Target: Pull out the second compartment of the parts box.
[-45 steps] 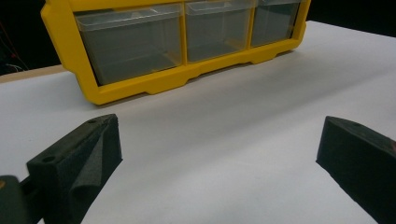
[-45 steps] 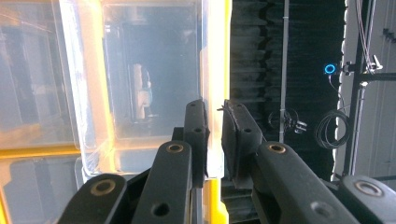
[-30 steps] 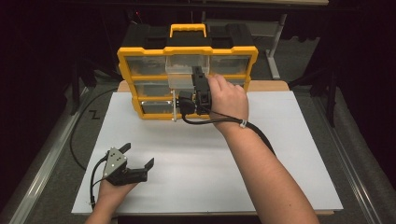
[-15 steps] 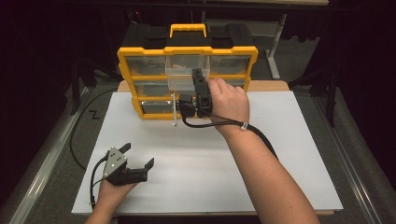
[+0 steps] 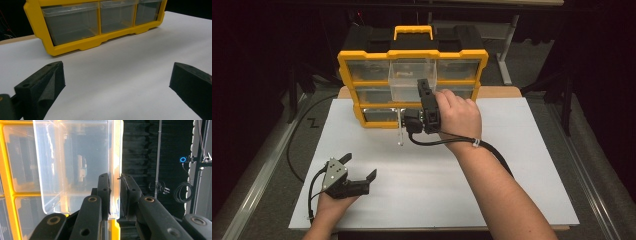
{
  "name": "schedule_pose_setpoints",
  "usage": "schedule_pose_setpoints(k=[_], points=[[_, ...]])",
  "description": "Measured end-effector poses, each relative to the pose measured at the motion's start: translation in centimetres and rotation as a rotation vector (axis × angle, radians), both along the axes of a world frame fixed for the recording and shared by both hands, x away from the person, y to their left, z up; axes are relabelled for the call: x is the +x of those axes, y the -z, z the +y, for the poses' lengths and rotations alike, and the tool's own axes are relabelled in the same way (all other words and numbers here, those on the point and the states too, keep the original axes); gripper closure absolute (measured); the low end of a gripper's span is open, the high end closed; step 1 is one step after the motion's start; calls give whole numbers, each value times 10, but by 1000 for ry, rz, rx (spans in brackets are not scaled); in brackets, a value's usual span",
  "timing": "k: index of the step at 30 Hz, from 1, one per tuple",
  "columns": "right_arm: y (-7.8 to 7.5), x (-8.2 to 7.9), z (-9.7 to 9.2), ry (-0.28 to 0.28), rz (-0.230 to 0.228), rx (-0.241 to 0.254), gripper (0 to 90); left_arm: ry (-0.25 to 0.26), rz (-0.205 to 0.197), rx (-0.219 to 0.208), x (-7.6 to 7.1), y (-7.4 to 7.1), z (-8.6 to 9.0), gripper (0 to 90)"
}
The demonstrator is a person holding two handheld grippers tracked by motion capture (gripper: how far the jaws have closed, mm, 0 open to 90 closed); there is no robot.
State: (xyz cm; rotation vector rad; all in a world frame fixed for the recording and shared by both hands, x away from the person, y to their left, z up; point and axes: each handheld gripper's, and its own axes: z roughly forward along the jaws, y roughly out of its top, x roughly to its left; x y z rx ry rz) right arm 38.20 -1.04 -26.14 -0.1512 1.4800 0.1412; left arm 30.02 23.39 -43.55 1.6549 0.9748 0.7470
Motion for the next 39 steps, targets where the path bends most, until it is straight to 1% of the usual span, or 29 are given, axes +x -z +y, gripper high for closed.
schedule_pose_setpoints(k=[4, 6, 15, 31, 33, 34, 35, 39], points=[[3, -2, 0, -6, -7, 0, 802, 0, 0, -1, 0, 0, 0, 8], [3, -2, 0, -9, -7, 7, 801, 0, 0, -1, 0, 0, 0, 8], [4, -5, 1, -6, -6, 5, 801, 0, -1, 0, 0, 0, 1, 8], [5, -6, -1, -9, -12, 20, 792, -1, -2, 0, 1, 0, 1, 8], [4, -6, -1, -14, 4, 29, 754, 0, -5, -1, 1, 0, 1, 8], [5, -7, -1, -14, 14, 30, 713, -1, -7, -1, 1, -1, 1, 8], [5, -8, -1, -14, 19, 17, 674, -1, -7, -2, 1, -1, 2, 8], [9, -19, -5, -26, 25, 11, 623, -7, -5, -5, 1, 0, 3, 8]])
